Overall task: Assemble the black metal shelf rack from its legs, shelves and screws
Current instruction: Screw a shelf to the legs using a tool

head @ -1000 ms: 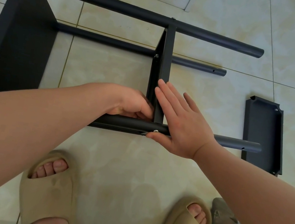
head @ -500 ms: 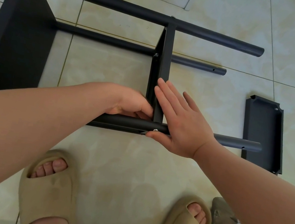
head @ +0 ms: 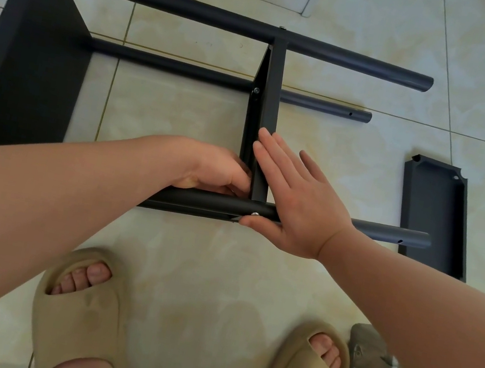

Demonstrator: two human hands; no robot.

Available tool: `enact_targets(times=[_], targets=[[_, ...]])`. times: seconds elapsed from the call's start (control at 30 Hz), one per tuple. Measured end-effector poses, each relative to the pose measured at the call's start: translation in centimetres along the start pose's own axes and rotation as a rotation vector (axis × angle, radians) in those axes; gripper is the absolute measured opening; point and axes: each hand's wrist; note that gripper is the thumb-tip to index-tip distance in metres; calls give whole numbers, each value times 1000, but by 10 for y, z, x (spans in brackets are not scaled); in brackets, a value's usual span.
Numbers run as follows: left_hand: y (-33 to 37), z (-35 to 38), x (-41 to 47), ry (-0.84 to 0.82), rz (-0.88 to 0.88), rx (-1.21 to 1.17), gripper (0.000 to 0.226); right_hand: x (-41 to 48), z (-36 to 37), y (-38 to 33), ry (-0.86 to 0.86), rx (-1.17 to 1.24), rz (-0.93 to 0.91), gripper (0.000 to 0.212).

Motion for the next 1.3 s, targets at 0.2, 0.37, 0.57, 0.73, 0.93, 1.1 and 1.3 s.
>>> enact_targets(times=[0.2, 0.37, 0.57, 0.73, 0.93, 1.1, 1.3], targets=[[-2, -1, 2, 19, 12, 4, 13, 1, -1, 0, -14, 4, 3, 99], [0, 0, 2, -32, -29, -34, 19, 0, 0, 0, -10, -5, 5, 99], [-1, -1, 2, -45, -50, -46, 40, 1, 0, 0, -8, -12, 4, 99], [-3, -4, 4, -7, -23, -69, 22, 1, -1, 0, -6, -14, 4, 99], [-2, -4, 3, -39, -31, -128, 18, 1, 0, 0, -5, -16, 5, 99], [0, -1, 2, -43, -97, -30, 21, 0, 0, 0, 2, -20, 3, 99], [-1, -2, 2, 34, -16, -34, 16, 1, 0, 0, -3, -29, -3, 100]])
Point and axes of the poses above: each hand's wrist, its own x-axis towards the middle knuckle, its own z-axis out of the palm, y = z × x, and after that the axes turned 3 degrees about -x, right-handed
